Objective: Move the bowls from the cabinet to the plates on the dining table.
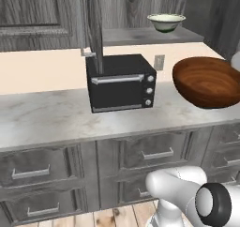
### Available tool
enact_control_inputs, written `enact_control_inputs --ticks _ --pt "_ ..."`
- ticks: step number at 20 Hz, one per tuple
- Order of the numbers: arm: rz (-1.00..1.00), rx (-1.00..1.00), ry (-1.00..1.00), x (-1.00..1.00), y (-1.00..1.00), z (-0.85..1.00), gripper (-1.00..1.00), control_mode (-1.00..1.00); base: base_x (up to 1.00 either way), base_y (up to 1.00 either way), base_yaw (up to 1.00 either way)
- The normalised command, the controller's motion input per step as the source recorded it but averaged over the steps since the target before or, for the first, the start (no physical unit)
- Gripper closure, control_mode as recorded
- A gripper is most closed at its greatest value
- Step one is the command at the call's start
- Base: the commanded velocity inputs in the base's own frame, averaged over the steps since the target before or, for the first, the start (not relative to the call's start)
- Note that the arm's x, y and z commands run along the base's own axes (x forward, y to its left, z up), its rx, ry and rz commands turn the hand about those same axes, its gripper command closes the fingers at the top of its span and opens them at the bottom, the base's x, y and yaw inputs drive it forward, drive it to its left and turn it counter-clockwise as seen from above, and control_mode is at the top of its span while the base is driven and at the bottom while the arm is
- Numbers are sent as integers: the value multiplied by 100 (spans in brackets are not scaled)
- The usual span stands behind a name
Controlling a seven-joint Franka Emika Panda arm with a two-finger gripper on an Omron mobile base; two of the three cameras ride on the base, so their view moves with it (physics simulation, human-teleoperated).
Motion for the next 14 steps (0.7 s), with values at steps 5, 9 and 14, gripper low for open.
enact_control_inputs --ticks 5,9,14 --pt "0 0 0 0 0 0 100 100 -71 11 5" --pt "0 0 0 0 0 0 100 100 -26 50 39" --pt "0 0 0 0 0 0 100 100 -19 31 53"
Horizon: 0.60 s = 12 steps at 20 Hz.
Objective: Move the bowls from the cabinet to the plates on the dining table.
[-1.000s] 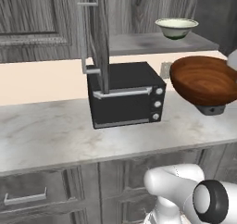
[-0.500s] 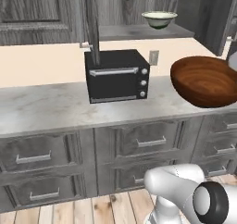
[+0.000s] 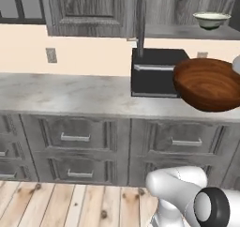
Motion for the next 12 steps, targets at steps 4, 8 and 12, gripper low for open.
enact_control_inputs --ticks 4,8,12 --pt "0 0 0 0 0 0 100 100 0 29 62" --pt "0 0 0 0 0 0 100 100 16 16 63" --pt "0 0 0 0 0 0 100 100 11 8 58"
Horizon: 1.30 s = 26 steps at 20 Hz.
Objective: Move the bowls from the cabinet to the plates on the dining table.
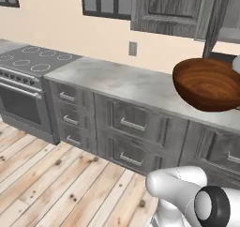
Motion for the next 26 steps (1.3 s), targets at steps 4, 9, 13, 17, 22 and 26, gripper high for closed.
enact_control_inputs --ticks 4,9,13,17,22,26 --pt "0 0 0 0 0 0 100 100 38 0 57" --pt "0 0 0 0 0 0 100 100 16 2 53" --pt "0 0 0 0 0 0 100 100 11 0 49" --pt "0 0 0 0 0 0 100 100 2 0 46" --pt "0 0 0 0 0 0 100 100 15 3 49" --pt "0 0 0 0 0 0 100 100 69 -2 32"
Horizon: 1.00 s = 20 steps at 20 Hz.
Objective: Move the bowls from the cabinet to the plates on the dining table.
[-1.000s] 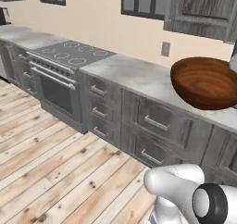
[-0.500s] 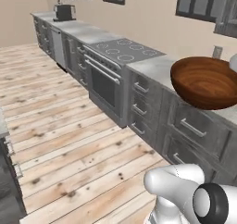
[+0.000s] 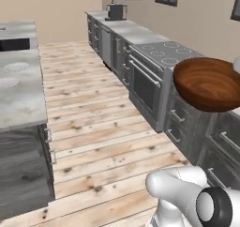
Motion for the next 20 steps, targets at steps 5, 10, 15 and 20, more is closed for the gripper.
enact_control_inputs --ticks 5,10,15,20 --pt "0 0 0 0 0 0 100 100 100 -15 1" --pt "0 0 0 0 0 0 100 100 100 -23 0" --pt "0 0 0 0 0 0 100 100 100 -39 4" --pt "0 0 0 0 0 0 100 100 98 -23 15"
